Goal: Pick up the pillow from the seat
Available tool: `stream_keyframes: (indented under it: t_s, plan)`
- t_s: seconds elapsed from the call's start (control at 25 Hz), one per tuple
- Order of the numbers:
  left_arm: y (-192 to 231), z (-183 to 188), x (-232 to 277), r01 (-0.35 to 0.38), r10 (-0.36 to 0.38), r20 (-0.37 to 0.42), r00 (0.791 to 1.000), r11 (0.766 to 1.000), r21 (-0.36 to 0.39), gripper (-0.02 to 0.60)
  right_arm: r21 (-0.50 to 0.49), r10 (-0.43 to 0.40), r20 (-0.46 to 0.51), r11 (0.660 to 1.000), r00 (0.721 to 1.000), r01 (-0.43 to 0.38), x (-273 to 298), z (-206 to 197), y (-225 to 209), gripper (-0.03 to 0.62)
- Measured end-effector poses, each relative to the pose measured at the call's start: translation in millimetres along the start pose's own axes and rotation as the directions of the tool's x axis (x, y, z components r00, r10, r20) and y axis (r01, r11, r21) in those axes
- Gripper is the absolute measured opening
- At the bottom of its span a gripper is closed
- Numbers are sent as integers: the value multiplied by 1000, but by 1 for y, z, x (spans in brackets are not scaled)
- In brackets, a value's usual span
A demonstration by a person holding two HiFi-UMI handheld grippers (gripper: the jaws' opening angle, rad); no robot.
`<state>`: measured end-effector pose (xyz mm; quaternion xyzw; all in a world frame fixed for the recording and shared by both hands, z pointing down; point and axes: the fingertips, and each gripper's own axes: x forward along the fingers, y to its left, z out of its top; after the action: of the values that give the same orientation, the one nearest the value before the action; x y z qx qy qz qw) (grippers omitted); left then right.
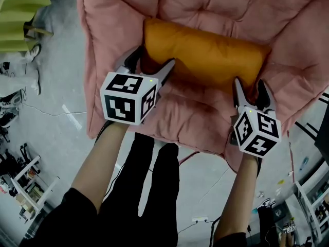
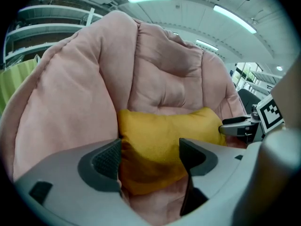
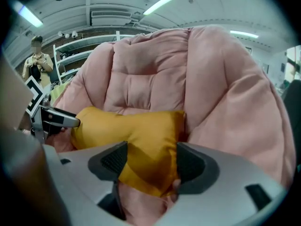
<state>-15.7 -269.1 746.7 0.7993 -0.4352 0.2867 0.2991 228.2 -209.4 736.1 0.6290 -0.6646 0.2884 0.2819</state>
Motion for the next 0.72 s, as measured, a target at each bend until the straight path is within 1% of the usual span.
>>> stream_keyframes:
  t_s: [0.4,0.72]
  plan:
    - [-3,-6,18,-4,4,-68,998,1000,-6,370,14,48,-102,999,994,-47,16,-3,-5,324]
    - [-7,-14,36,2,1,-111,994,1000,30,368,-14,54,-169,998,984,-57,39,-15,-5,322]
